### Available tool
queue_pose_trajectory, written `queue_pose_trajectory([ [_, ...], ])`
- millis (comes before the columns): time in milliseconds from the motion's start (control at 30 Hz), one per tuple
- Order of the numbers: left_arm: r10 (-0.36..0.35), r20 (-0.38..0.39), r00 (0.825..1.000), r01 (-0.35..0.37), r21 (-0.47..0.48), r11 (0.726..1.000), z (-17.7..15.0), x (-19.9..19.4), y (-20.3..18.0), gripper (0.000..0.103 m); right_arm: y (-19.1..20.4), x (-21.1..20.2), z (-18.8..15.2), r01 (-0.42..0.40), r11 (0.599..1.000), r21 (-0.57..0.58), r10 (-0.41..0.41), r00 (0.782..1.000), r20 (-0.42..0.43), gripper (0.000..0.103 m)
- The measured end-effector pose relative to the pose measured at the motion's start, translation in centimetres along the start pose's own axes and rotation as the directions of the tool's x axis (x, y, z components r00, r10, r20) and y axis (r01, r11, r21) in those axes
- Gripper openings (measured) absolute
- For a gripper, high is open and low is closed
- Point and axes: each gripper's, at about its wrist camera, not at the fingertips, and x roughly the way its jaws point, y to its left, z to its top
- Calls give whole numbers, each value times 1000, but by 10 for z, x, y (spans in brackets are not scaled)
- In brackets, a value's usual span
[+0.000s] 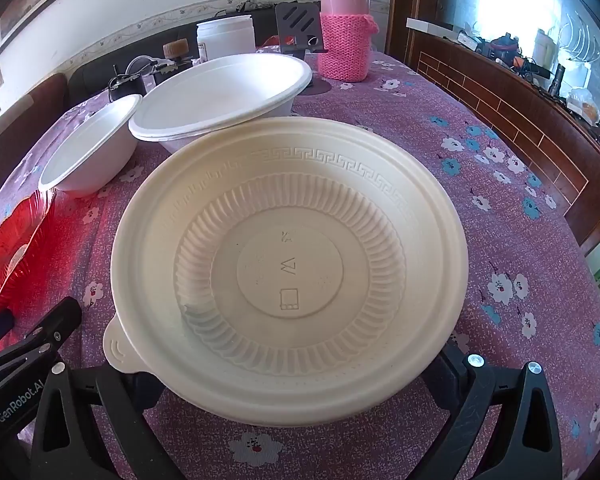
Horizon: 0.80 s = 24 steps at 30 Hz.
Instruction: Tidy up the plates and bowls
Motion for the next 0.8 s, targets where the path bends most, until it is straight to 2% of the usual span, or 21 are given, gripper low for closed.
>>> queue_pose_trajectory([
  [200,-41,-60,997,45,64,997,-9,-6,3,103,0,0,0,1,1000,-1,-1,1000,-1,102],
  [333,-29,-25,999,31,63,998,-22,-15,1,103,0,0,0,1,1000,-1,-1,1000,0,102],
  [467,-33,-23,999,34,68,997,-26,-18,2,103,1,0,1,-1,1000,-1,1,1000,-3,102],
  [567,-41,-44,998,45,82,996,-30,-22,2,103,-1,2,7,-9,1000,-12,8,999,-52,102],
  [667,-60,-99,993,69,98,993,-34,-26,4,103,0,2,8,-20,999,-34,17,994,-104,102],
  [800,-64,-49,997,69,107,992,-47,-34,4,103,-1,-2,2,-44,997,-59,36,990,-134,102],
])
